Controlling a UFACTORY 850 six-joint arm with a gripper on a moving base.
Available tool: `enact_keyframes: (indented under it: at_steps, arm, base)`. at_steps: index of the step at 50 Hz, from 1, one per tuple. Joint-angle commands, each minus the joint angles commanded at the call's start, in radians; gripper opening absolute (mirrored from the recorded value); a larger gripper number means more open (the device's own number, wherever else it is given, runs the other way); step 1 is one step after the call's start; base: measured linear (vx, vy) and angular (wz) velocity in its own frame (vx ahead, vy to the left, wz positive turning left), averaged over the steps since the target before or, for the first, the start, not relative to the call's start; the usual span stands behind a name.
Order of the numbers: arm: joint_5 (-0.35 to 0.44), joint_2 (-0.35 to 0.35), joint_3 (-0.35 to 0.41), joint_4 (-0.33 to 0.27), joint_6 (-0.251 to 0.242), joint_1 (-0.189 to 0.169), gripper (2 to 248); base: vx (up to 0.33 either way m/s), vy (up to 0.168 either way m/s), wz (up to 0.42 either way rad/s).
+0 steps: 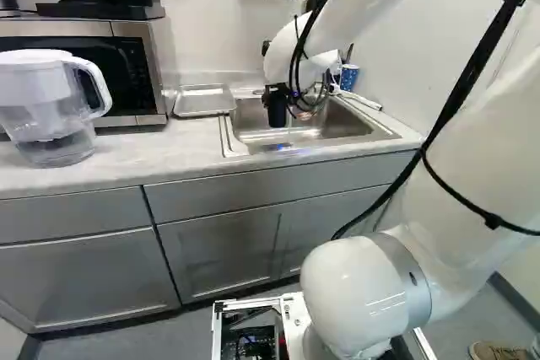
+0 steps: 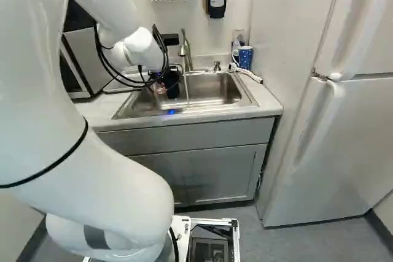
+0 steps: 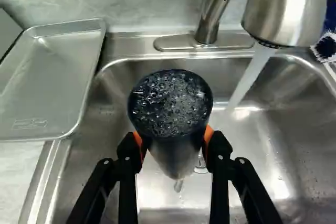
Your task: Rinse the cup and place it in the tray
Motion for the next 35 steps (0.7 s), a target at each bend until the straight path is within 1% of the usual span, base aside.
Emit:
enact_keyframes:
  at_steps: [14, 19, 35]
  arm:
    - [0.000, 0.034, 0.000, 0.000, 0.000, 0.049, 123]
    - [0.000, 0.042, -0.004, 0.000, 0.000, 0.061, 123]
    - [0.000, 0.075, -0.012, 0.000, 0.000, 0.066, 123]
  base:
    - [0.000, 0.000, 0.000]
    - [0.000, 0.000, 0.000]
    - [0.000, 0.000, 0.000]
